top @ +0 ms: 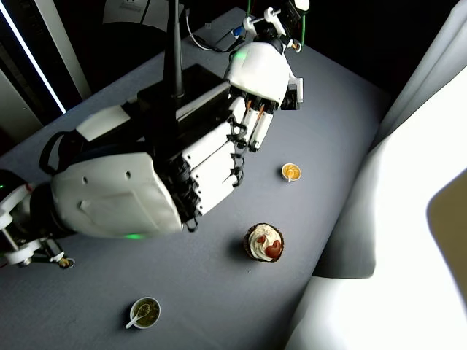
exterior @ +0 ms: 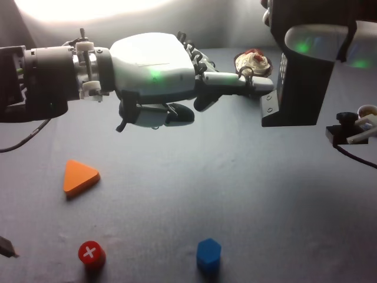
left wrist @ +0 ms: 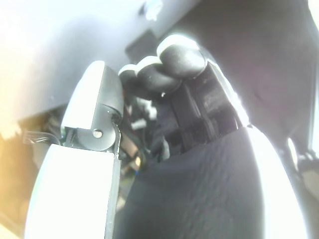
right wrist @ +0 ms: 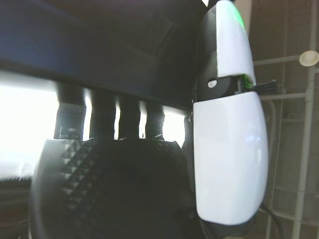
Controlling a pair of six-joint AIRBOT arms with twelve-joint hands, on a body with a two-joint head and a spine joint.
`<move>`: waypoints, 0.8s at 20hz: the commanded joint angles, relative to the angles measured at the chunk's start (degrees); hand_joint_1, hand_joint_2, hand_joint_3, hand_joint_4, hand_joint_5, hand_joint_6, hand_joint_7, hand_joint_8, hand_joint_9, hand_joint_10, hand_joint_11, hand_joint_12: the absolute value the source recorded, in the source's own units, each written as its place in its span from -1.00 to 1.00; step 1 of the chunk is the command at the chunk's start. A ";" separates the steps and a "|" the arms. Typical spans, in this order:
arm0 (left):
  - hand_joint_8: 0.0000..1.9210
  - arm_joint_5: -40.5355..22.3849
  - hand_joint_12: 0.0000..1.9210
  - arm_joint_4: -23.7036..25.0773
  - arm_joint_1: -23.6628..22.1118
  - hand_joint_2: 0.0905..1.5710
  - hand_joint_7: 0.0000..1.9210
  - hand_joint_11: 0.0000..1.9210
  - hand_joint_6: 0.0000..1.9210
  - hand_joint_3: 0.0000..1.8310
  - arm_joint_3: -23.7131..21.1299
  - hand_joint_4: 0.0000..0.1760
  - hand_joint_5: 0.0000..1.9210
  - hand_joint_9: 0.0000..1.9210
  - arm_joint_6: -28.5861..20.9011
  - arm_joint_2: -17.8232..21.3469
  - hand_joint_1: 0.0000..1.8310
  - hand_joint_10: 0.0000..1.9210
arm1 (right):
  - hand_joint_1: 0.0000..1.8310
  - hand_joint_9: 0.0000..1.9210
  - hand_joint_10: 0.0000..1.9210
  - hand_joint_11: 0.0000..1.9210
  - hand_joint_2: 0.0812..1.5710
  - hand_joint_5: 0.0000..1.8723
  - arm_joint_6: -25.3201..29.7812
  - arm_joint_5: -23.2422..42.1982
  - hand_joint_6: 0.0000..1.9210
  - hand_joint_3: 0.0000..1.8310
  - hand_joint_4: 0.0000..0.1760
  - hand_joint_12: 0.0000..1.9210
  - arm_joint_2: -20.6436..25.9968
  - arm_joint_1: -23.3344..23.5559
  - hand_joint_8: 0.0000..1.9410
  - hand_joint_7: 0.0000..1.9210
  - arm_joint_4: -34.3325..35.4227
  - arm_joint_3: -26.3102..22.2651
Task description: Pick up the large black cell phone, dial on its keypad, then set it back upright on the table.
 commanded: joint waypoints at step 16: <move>0.64 -0.86 1.00 -8.03 -2.73 0.61 -0.32 -0.31 -1.00 -1.00 -5.26 0.78 -1.00 -0.28 2.90 -0.05 0.42 1.00 | 0.63 -0.06 0.23 -0.14 0.38 0.10 0.97 7.73 -0.37 -1.00 -1.00 0.69 0.82 0.70 0.08 -0.05 2.39 -0.13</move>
